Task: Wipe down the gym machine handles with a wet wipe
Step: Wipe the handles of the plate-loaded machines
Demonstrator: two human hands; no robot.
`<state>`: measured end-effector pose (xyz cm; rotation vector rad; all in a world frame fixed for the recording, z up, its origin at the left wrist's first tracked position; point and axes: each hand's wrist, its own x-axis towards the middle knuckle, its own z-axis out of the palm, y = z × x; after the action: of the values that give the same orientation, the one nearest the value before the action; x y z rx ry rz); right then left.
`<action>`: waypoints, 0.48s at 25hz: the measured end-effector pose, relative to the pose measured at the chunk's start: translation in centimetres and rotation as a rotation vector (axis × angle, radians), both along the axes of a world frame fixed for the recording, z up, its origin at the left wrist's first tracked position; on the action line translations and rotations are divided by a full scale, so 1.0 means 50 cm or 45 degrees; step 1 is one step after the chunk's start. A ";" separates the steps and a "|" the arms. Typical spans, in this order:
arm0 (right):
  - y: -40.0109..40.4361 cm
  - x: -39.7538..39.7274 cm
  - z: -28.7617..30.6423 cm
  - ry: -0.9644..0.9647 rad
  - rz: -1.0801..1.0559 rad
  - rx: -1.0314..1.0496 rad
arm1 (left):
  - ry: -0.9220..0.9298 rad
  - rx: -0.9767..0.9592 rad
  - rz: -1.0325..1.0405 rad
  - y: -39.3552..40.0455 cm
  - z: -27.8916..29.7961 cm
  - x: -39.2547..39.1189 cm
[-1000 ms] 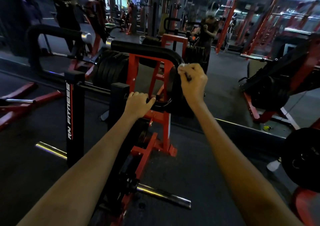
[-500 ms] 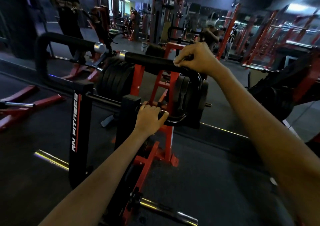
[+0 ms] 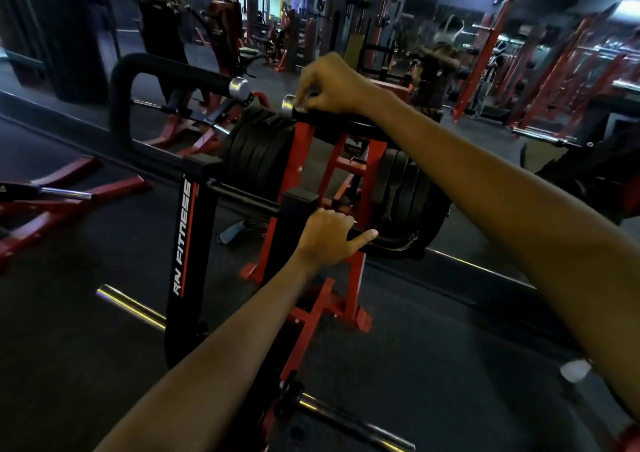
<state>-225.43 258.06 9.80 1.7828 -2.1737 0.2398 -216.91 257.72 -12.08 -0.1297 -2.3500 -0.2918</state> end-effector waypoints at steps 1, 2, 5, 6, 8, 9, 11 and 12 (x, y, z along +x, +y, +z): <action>-0.016 0.004 -0.001 0.009 0.001 0.020 | 0.049 0.002 -0.006 -0.001 -0.006 -0.004; -0.025 0.007 -0.002 0.026 0.012 0.035 | 0.067 0.006 -0.013 -0.001 -0.011 -0.006; -0.011 0.006 0.005 0.105 0.097 0.134 | 0.074 0.004 0.011 -0.001 -0.017 -0.011; 0.004 0.000 0.017 0.108 0.116 0.224 | 0.082 0.005 0.024 -0.002 -0.019 -0.013; 0.029 -0.002 0.057 0.038 0.031 0.458 | 0.121 0.012 0.030 -0.003 -0.023 -0.015; 0.031 0.002 0.078 0.002 -0.062 0.555 | 0.144 0.011 0.029 -0.003 -0.025 -0.017; 0.007 0.009 0.091 -0.018 -0.141 0.550 | 0.153 0.000 0.031 -0.005 -0.024 -0.018; -0.012 0.019 0.085 0.018 -0.104 0.481 | 0.149 -0.008 0.032 -0.006 -0.024 -0.018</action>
<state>-224.49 257.48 14.03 1.8651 -2.3973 -0.2175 -217.82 257.40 -13.30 -0.1168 -2.2352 -0.2575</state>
